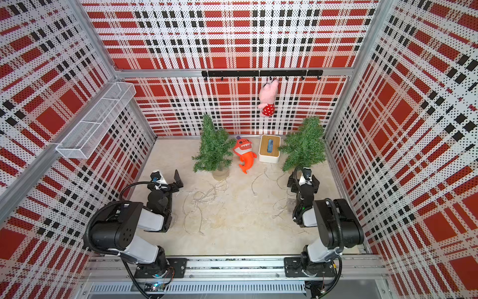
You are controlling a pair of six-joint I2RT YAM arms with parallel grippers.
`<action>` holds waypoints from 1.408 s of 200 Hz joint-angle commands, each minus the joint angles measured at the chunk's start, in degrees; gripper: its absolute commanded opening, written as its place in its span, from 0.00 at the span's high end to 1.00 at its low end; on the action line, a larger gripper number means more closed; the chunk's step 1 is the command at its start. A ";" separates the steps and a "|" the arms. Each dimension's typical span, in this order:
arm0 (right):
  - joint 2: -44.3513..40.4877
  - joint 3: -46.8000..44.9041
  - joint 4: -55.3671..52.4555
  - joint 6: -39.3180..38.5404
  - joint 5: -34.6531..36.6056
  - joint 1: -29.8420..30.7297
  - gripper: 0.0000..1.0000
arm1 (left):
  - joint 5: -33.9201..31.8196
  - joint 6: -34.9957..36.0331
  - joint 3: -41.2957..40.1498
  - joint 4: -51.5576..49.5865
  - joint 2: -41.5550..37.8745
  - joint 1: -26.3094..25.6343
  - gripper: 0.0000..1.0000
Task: Wrap string light around the christmas tree
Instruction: Pick up the light string from the center of the board.
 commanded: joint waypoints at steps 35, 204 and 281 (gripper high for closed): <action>0.08 0.61 1.26 -0.68 0.14 -0.16 0.00 | 0.53 0.39 0.45 0.62 0.19 0.48 0.02; 0.04 0.63 1.29 -0.62 0.10 -0.22 0.00 | 1.40 0.03 0.45 0.48 0.22 0.97 0.02; -2.73 -0.33 1.21 -3.16 2.29 2.07 0.00 | -8.17 2.02 -2.00 5.21 -0.48 -3.25 0.02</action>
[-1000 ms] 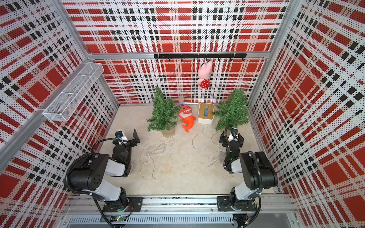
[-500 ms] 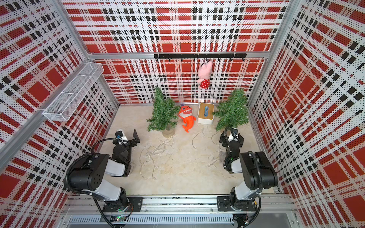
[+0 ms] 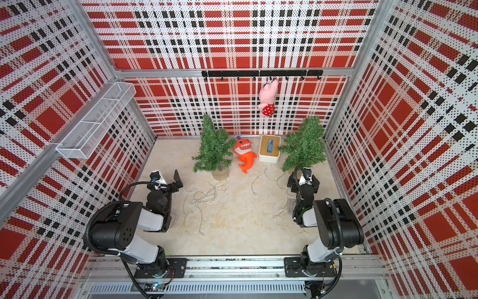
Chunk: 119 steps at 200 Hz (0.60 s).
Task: Wrap string light around the christmas tree
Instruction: Pick up the light string from the center of the board.
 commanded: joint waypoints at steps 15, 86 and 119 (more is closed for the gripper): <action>-6.90 1.74 -6.14 -5.31 6.29 4.61 0.00 | -14.62 2.89 -6.21 14.38 -0.08 -5.45 0.02; -23.95 16.37 -53.78 13.84 19.76 13.13 0.00 | -14.96 4.26 -8.12 19.22 0.78 -6.40 0.02; -25.38 16.51 -54.40 23.95 -4.64 11.67 0.00 | -21.51 7.46 -8.42 19.44 -2.07 -9.35 0.02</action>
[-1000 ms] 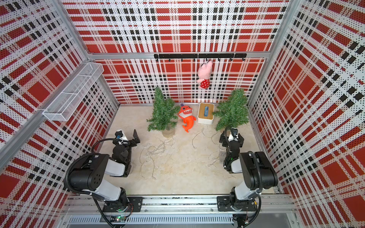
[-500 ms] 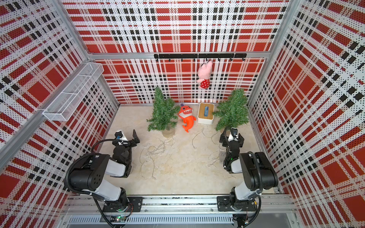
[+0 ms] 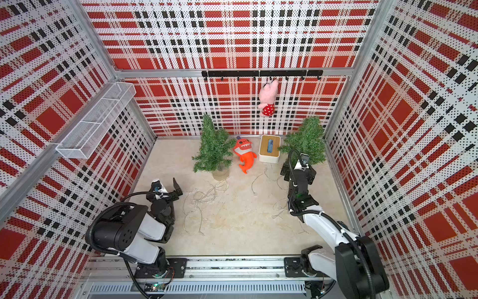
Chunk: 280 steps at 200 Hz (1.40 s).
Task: Wrap string light around the christmas tree
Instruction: Pick up the light string from the center of the board.
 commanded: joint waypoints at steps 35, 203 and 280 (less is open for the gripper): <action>4.84 7.12 -18.25 17.72 -20.27 0.13 0.03 | -11.81 6.20 8.54 -16.67 -17.12 -11.41 0.02; 17.93 18.18 -28.99 22.68 -17.92 20.65 0.02 | 4.22 -34.03 27.00 -83.84 -26.17 -22.18 0.01; 23.43 18.99 -25.14 23.31 -22.91 24.12 0.03 | 9.18 -34.99 25.69 -82.30 -12.33 -27.59 0.01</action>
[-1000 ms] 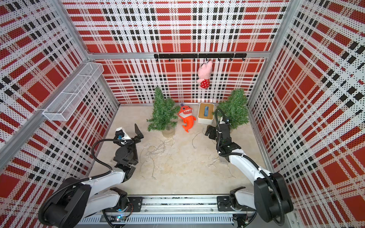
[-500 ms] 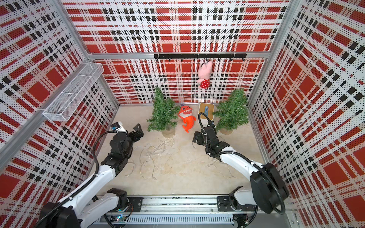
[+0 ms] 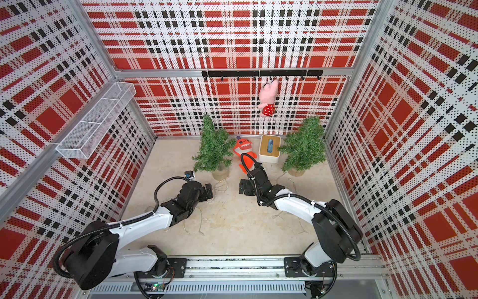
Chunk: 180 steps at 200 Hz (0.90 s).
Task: Wrap string light around the christmas tree
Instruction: Pick up the light string from the center of the board.
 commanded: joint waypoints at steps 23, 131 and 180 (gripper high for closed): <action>2.08 1.02 2.41 0.41 -3.40 0.79 0.04 | 2.59 0.30 0.72 2.89 10.69 -2.35 0.03; -3.08 -4.12 5.31 1.03 -9.52 0.48 0.04 | 5.39 6.70 9.36 -2.45 11.12 -14.64 0.79; -12.88 -13.30 13.69 -0.94 -18.31 -1.07 0.04 | 14.97 7.42 15.01 -3.44 3.14 -15.59 0.85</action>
